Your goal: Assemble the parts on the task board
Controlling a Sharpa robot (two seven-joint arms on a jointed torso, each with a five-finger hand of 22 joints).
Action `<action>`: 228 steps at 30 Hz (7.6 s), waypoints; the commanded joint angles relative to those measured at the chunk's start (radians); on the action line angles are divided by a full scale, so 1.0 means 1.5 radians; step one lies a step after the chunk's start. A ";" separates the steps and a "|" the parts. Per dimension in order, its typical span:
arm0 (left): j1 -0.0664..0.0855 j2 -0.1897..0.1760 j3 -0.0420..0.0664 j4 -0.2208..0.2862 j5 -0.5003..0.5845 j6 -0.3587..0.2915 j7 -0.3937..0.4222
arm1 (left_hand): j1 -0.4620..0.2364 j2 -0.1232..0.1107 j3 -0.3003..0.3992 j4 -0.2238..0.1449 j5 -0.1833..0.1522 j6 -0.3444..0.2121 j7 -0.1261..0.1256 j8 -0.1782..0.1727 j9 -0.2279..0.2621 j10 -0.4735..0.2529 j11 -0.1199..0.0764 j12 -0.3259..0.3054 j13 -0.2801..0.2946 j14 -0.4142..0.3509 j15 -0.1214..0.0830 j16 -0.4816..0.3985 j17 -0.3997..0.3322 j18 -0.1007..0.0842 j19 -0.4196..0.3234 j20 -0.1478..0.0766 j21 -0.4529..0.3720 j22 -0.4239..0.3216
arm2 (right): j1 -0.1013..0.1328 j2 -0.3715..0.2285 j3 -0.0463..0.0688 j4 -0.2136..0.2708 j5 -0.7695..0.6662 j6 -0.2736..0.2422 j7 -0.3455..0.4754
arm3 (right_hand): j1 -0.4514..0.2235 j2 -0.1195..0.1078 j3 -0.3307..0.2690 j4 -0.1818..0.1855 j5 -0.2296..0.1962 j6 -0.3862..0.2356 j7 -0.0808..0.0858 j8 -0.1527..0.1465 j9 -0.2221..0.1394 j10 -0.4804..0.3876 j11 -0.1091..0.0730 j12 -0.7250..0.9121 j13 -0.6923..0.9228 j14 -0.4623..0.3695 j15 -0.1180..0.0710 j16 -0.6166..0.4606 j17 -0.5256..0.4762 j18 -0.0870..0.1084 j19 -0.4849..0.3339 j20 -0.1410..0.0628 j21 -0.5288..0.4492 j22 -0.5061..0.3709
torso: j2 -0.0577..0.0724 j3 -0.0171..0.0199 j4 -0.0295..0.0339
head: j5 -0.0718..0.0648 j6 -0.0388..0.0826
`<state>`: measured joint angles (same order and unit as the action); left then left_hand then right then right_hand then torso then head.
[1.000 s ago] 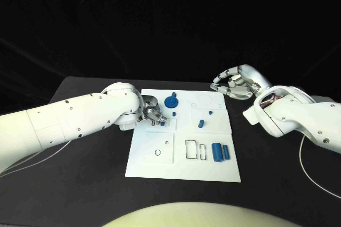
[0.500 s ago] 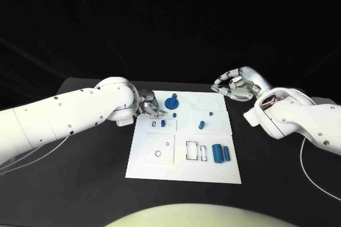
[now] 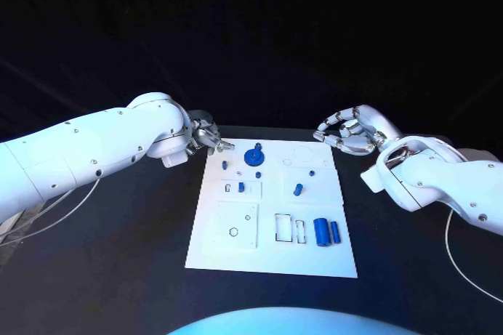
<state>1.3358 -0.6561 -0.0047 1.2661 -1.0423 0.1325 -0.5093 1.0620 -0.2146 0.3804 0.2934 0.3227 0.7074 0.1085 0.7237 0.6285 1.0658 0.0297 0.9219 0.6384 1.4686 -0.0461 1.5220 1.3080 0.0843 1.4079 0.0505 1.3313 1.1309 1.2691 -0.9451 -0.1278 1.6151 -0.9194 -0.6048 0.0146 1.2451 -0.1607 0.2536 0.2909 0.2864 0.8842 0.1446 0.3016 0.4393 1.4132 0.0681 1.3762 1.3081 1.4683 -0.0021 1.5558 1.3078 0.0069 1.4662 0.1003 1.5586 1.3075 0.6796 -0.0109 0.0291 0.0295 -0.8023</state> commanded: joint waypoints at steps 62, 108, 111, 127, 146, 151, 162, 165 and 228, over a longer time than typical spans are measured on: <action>-0.008 0.113 -0.024 -0.181 -0.008 0.147 0.005 | 0.042 0.038 -0.019 -0.005 -0.003 0.056 -0.014 -0.006 -0.034 0.024 -0.012 0.034 0.000 0.060 -0.005 0.018 0.147 -0.011 0.026 -0.006 0.043 0.070 | -0.005 0.013 0.000 -0.005 -0.007 0.004 0.000 | -0.004 0.001 -0.001 -0.002 0.005 -0.005 -0.001 0.005 0.002 0.001 -0.004 0.000 0.070 0.061 -0.006 -0.003 0.147 -0.002 0.065 -0.004 -0.001 0.169 | 0.001 0.0001 -0.0003 | 0.000 -0.010; -0.009 0.120 -0.025 -0.192 0.005 0.163 0.018 | 0.188 0.080 0.136 -0.078 -0.001 0.055 -0.020 0.018 -0.039 0.045 -0.019 0.043 -0.003 0.063 -0.011 0.023 0.155 -0.013 0.026 -0.010 0.050 0.083 | -0.005 0.013 0.000 -0.005 -0.007 0.001 0.002 | -0.002 0.004 0.001 -0.003 0.009 -0.005 -0.001 0.006 0.002 0.002 -0.005 0.001 0.070 0.061 -0.006 -0.004 0.147 -0.002 0.065 -0.005 -0.002 0.168 | 0.001 0.0002 -0.0006 | -0.001 -0.018; -0.009 0.119 -0.025 -0.192 0.010 0.155 0.022 | 0.179 0.076 0.167 -0.089 0.000 0.055 -0.018 0.023 -0.037 0.048 -0.018 0.045 -0.003 0.062 -0.010 0.023 0.154 -0.012 0.026 -0.008 0.051 0.084 | -0.005 0.013 0.000 -0.006 -0.007 0.001 0.002 | -0.001 0.004 0.002 -0.003 0.010 -0.005 -0.001 0.007 0.003 0.002 -0.005 0.001 0.071 0.061 -0.006 -0.004 0.147 -0.002 0.064 -0.005 -0.003 0.168 | 0.000 0.0002 -0.0005 | -0.001 -0.018; -0.009 0.039 -0.025 -0.071 0.087 0.060 0.044 | 0.107 0.018 0.296 -0.159 0.050 0.092 -0.029 0.040 -0.028 0.112 -0.029 0.097 0.060 0.063 -0.019 0.024 0.156 -0.017 0.036 -0.012 0.064 0.107 | -0.005 0.011 0.000 -0.007 -0.001 0.000 0.003 | -0.001 0.004 0.002 -0.003 0.011 -0.005 -0.001 0.007 0.003 0.003 -0.005 0.002 0.071 0.061 -0.006 -0.004 0.147 -0.002 0.064 -0.005 -0.003 0.168 | -0.004 0.0016 0.0022 | 0.006 -0.019; -0.026 -0.036 -0.028 0.077 0.008 0.023 0.046 | 0.094 0.005 0.304 -0.172 0.081 0.106 -0.033 0.039 -0.028 0.133 -0.033 0.114 0.087 0.064 -0.023 0.025 0.160 -0.018 0.039 -0.016 0.067 0.114 | -0.006 0.009 0.000 -0.006 0.001 -0.001 0.003 | -0.002 0.004 0.002 -0.002 0.013 -0.005 -0.001 0.007 0.003 0.003 -0.005 0.002 0.071 0.061 -0.006 -0.004 0.147 -0.002 0.064 -0.005 -0.002 0.168 | -0.002 0.0004 0.0030 | 0.009 -0.022; -0.034 -0.037 -0.029 0.087 -0.013 0.029 0.042 | 0.091 0.002 0.305 -0.174 0.089 0.109 -0.034 0.039 -0.028 0.137 -0.034 0.117 0.092 0.064 -0.024 0.026 0.161 -0.018 0.040 -0.016 0.068 0.115 | -0.007 0.010 0.000 -0.007 0.001 -0.001 0.003 | -0.002 0.004 0.002 -0.002 0.013 -0.005 -0.001 0.007 0.003 0.003 -0.005 0.002 0.071 0.061 -0.006 -0.004 0.147 -0.002 0.064 -0.005 -0.002 0.168 | -0.002 0.0003 0.0025 | 0.011 -0.023; -0.042 -0.034 -0.037 0.088 -0.041 0.050 0.032 | 0.090 0.001 0.306 -0.176 0.094 0.111 -0.035 0.038 -0.028 0.141 -0.035 0.121 0.098 0.064 -0.025 0.026 0.161 -0.018 0.039 -0.017 0.068 0.115 | -0.008 0.011 0.000 -0.007 0.001 -0.001 0.003 | -0.002 0.004 0.002 -0.002 0.013 -0.005 -0.001 0.007 0.003 0.003 -0.005 0.002 0.071 0.061 -0.006 -0.004 0.147 -0.002 0.064 -0.005 -0.002 0.168 | -0.003 0.0007 0.0023 | 0.013 -0.025; -0.043 -0.033 -0.038 0.087 -0.045 0.053 0.030 | 0.089 0.000 0.306 -0.177 0.096 0.112 -0.035 0.038 -0.028 0.143 -0.035 0.123 0.102 0.064 -0.025 0.026 0.161 -0.018 0.040 -0.017 0.068 0.115 | -0.008 0.011 0.000 -0.007 0.001 -0.001 0.003 | -0.002 0.004 0.002 -0.002 0.013 -0.005 -0.001 0.007 0.003 0.003 -0.005 0.002 0.071 0.061 -0.006 -0.004 0.147 -0.002 0.064 -0.005 -0.002 0.168 | -0.002 0.0007 0.0019 | 0.013 -0.026; -0.050 0.000 -0.040 0.062 -0.049 0.107 0.018 | 0.068 -0.004 0.294 -0.173 0.121 0.131 -0.042 0.037 -0.026 0.173 -0.040 0.155 0.156 0.066 -0.028 0.029 0.168 -0.019 0.041 -0.020 0.070 0.119 | -0.009 0.009 0.000 -0.006 0.001 -0.002 0.004 | -0.002 0.004 0.002 -0.002 0.016 -0.005 -0.002 0.009 0.004 0.002 -0.005 0.001 0.070 0.061 -0.006 -0.004 0.146 -0.002 0.064 -0.005 -0.003 0.168 | -0.003 0.0010 0.0016 | 0.009 -0.032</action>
<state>1.2655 -0.6655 -0.0618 1.3553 -1.1365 0.2465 -0.4768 1.1719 -0.2215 0.6639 0.1980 0.5019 0.8925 0.0498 0.7750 0.5882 1.3201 -0.0314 1.1497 0.8677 1.4652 -0.0783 1.5594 1.3081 0.0686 1.4616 0.0251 1.4318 1.3075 1.2564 -0.9315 -0.1280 1.6055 -0.9130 -0.6087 0.0153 1.2452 -0.1607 0.2538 0.2908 0.3057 0.8805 0.1410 0.3093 0.4442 1.4168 0.0644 1.3762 1.3081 1.4647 -0.0057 1.5558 1.3074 0.0070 1.4662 0.1003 1.5586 1.3076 0.6757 -0.0091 0.0322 0.0441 -0.8505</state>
